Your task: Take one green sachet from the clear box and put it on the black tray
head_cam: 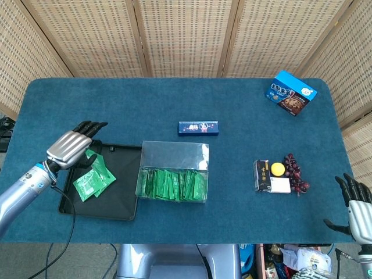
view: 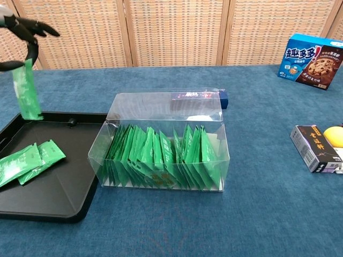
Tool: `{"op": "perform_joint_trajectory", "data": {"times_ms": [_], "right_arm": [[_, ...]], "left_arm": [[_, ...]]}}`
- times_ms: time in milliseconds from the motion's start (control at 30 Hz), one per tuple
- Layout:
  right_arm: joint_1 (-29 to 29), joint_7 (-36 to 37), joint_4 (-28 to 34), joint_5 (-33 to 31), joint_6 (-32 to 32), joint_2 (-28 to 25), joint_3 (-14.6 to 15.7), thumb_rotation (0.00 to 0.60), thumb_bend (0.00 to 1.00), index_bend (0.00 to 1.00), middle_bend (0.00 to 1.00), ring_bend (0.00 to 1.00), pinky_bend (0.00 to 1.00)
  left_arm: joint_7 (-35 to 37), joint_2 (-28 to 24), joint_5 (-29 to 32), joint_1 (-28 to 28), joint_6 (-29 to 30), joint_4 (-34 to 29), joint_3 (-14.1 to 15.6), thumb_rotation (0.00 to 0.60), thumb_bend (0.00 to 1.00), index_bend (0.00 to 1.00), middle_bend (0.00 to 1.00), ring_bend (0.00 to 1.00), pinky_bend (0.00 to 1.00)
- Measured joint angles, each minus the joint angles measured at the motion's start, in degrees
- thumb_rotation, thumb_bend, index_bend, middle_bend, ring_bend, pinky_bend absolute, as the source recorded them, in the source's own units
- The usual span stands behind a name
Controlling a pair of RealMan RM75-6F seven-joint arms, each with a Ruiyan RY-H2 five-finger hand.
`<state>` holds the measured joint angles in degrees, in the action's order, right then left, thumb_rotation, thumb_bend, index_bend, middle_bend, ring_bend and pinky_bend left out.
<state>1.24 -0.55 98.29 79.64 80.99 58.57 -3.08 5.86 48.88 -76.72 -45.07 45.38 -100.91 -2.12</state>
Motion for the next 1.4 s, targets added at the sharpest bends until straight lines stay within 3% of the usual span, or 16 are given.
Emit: {"op": "perform_joint_trajectory", "data": {"times_ms": [200, 267, 333, 400, 533, 700, 833, 933, 1167, 1400], "right_arm": [[0.0, -0.7, 0.3, 0.1, 0.0, 0.2, 0.2, 0.600, 0.00, 0.00, 0.00, 0.00, 0.00], [0.0, -0.8, 0.3, 0.1, 0.0, 0.2, 0.2, 0.600, 0.00, 0.00, 0.00, 0.00, 0.00], [0.0, -0.8, 0.3, 0.1, -0.1, 0.2, 0.2, 0.600, 0.00, 0.00, 0.00, 0.00, 0.00], [0.1, -0.9, 0.3, 0.0, -0.1, 0.2, 0.2, 0.600, 0.00, 0.00, 0.00, 0.00, 0.00], [0.1, -1.0, 0.3, 0.0, -0.2, 0.2, 0.3, 0.600, 0.00, 0.00, 0.00, 0.00, 0.00], [0.0, -0.7, 0.4, 0.5, 0.1, 0.1, 0.4, 0.600, 0.00, 0.00, 0.00, 0.00, 0.00], [-0.1, -0.4, 0.6, 0.9, 0.4, 0.0, 0.5, 0.600, 0.00, 0.00, 0.00, 0.00, 0.00], [-0.1, -0.3, 0.7, 1.1, 0.5, -0.1, 0.5, 0.600, 0.00, 0.00, 0.00, 0.00, 0.00], [-0.2, 0.1, 0.5, 2.1, 0.9, -0.1, 0.8, 0.600, 0.00, 0.00, 0.00, 0.00, 0.00], [-0.3, 0.5, -0.2, 3.4, 2.1, 0.4, 0.8, 0.600, 0.00, 0.00, 0.00, 0.00, 0.00]], "left_arm": [[2.6, 0.0, 0.5, 1.2, -5.5, 3.2, 2.5, 0.600, 0.55, 0.61, 0.00, 0.00, 0.00], [3.0, 0.6, 1.3, 1.2, -7.3, 4.2, 2.7, 0.600, 0.55, 0.48, 0.00, 0.00, 0.00], [3.3, 1.6, 2.0, 1.2, -8.2, 5.2, 2.8, 0.600, 0.55, 0.14, 0.00, 0.00, 0.00], [3.5, 2.4, 2.6, 1.2, -9.0, 5.8, 2.9, 0.600, 0.54, 0.00, 0.00, 0.00, 0.00], [3.6, 3.7, 3.2, 1.4, -8.6, 6.7, 2.4, 0.600, 0.50, 0.00, 0.00, 0.00, 0.00], [3.7, 4.1, 2.9, 3.1, -4.1, 7.0, 1.4, 0.600, 0.42, 0.00, 0.00, 0.00, 0.00], [3.3, 4.6, 2.2, 6.1, 3.8, 6.9, 0.5, 0.600, 0.19, 0.00, 0.00, 0.00, 0.00], [2.0, 5.8, 1.7, 9.3, 12.3, 7.3, -0.2, 0.600, 0.11, 0.00, 0.00, 0.00, 0.00], [-3.1, 11.4, 1.2, 20.6, 32.2, 8.2, -0.4, 0.600, 0.10, 0.00, 0.00, 0.00, 0.00], [-7.3, 15.9, 1.7, 30.7, 42.0, 7.6, 2.4, 0.600, 0.10, 0.00, 0.00, 0.00, 0.00]]}}
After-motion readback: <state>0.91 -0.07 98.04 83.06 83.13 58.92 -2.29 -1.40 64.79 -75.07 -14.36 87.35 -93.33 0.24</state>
